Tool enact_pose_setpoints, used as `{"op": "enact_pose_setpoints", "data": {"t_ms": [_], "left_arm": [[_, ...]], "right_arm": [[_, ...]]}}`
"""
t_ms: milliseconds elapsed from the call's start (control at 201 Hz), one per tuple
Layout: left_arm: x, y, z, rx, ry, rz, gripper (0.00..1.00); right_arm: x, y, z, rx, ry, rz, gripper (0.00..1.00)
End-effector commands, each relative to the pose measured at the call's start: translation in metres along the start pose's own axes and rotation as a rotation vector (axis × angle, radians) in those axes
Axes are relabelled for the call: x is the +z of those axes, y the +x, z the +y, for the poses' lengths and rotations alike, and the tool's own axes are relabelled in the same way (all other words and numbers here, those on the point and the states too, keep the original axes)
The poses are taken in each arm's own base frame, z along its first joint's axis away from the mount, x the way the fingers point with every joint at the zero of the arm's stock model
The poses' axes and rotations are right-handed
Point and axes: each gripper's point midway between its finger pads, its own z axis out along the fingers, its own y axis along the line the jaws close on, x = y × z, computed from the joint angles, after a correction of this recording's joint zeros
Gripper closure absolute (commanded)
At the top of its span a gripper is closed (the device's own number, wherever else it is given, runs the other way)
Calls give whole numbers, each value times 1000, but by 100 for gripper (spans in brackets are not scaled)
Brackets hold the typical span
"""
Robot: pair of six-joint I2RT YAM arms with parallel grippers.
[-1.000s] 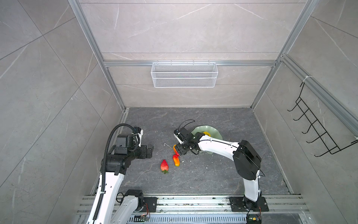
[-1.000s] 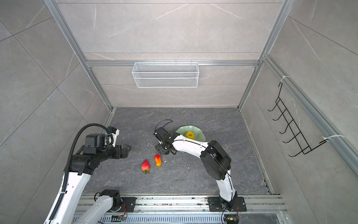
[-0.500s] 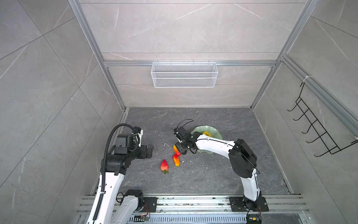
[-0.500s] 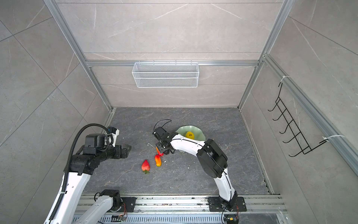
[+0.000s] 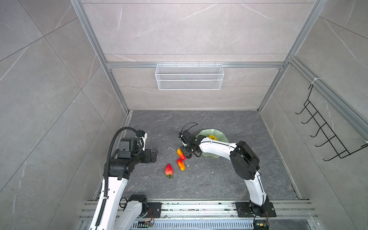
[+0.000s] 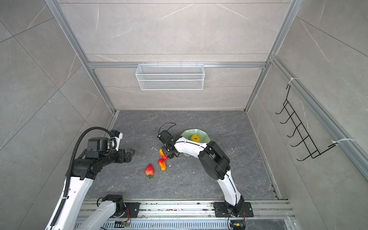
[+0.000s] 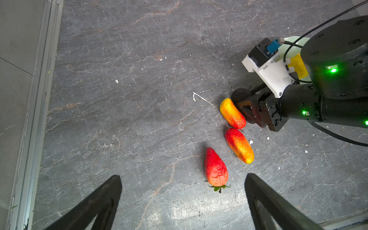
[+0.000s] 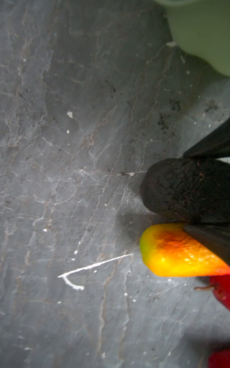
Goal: Arrange fruit in a fruit bowl
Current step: Pick up the fruit from the center of the table, then place the fruit in the fruit bowl.
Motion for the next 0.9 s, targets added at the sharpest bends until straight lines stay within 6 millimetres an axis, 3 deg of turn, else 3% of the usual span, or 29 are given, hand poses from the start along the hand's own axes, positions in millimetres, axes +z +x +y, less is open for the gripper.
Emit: {"op": "enact_pose_setpoints", "data": {"t_ms": [0,115,274,399,498,593,747,892], "left_arm": [[-7,-11,-5,23,22,-36,0],[-8,-13,-5,22,25,-44,0],[-5,-17,-9,16,51,-64,0],[3,-18,-10,10,59,-52,0],[5,-19,-10,9,60,-44,0],[3,-21,-10,10,63,-46,0],[1,-18,-11,8,67,-40,0],[2,-20,-12,-4,72,-36,0]], "right_arm": [[3,-9,6,17,-28,-8,61],[-18,-18,9,-1,-41,-31,76],[-89,-40,14,-74,-66,-126,78],[-142,-47,-5,-72,-33,-222,78],[-163,-40,-34,-34,14,-255,78],[-159,-24,-64,10,49,-244,78],[-130,1,-102,84,91,-195,78],[-99,7,-114,119,87,-150,79]]}}
